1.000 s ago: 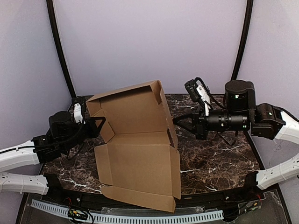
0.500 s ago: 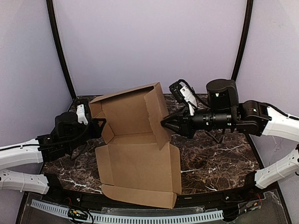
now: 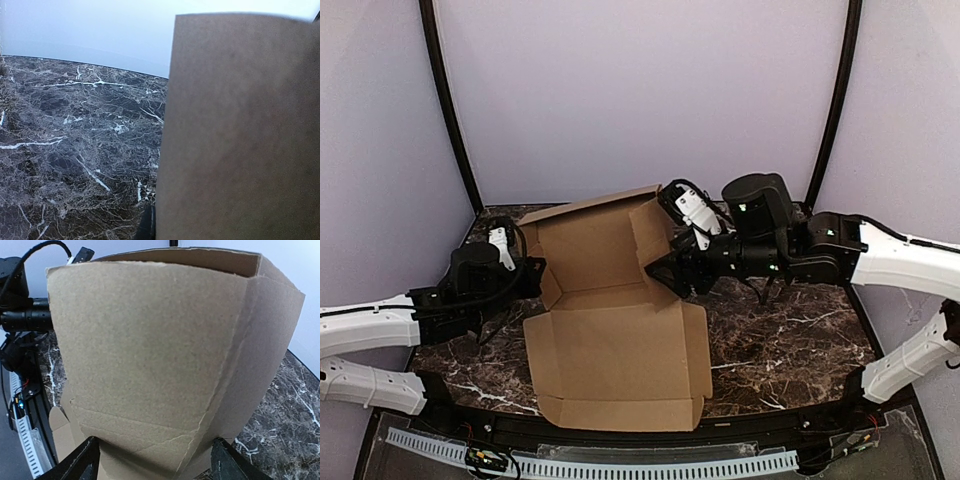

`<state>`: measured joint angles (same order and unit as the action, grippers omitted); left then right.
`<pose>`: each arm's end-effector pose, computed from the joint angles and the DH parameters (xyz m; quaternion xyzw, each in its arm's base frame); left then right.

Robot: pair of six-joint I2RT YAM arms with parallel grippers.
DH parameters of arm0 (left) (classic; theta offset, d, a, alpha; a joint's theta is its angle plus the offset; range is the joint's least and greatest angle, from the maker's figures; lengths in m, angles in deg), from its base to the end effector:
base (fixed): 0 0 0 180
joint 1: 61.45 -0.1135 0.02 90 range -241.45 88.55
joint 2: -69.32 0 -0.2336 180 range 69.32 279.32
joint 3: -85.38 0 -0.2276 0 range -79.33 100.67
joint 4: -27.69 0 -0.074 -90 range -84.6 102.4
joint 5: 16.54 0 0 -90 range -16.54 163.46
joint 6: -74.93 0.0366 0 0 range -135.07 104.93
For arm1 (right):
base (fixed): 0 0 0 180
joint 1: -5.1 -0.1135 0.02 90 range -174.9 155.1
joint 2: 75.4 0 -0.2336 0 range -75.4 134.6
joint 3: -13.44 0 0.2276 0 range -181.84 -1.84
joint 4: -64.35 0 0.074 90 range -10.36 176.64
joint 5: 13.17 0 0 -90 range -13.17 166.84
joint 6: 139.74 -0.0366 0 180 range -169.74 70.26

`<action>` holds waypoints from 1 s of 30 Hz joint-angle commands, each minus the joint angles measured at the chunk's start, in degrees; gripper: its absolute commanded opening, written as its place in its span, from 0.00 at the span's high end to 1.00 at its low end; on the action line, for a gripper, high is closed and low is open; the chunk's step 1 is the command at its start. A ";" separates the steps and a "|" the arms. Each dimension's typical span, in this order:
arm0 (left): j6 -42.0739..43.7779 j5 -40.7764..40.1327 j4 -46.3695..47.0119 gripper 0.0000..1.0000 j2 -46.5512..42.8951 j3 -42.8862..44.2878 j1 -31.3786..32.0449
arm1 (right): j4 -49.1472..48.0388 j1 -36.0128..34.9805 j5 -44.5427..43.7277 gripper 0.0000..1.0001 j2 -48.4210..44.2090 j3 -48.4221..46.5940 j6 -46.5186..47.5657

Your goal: Fold the paper box

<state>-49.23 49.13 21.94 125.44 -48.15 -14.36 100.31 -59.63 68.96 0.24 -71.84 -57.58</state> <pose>0.1592 -0.1491 0.2408 -0.0393 0.7870 -0.2585 0.5588 0.1263 0.2558 0.3290 -0.3719 0.7624 0.2645 0.4587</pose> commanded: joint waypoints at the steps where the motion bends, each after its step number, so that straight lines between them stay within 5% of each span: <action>1: 1.48 2.78 -1.06 0.99 0.48 1.39 0.36 | -0.17 0.04 -7.88 0.23 2.09 -2.37 1.39; 14: 0.98 2.93 0.47 0.99 2.77 1.43 0.37 | 2.06 0.02 -22.73 0.20 7.54 -4.04 -0.94; 30: -3.84 0.75 2.27 0.99 5.37 0.46 0.37 | 2.61 0.32 -34.75 0.59 15.48 -6.67 -5.84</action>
<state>-51.06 48.91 22.58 130.66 -47.56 -14.36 103.24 -59.69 40.02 13.59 -76.91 -61.62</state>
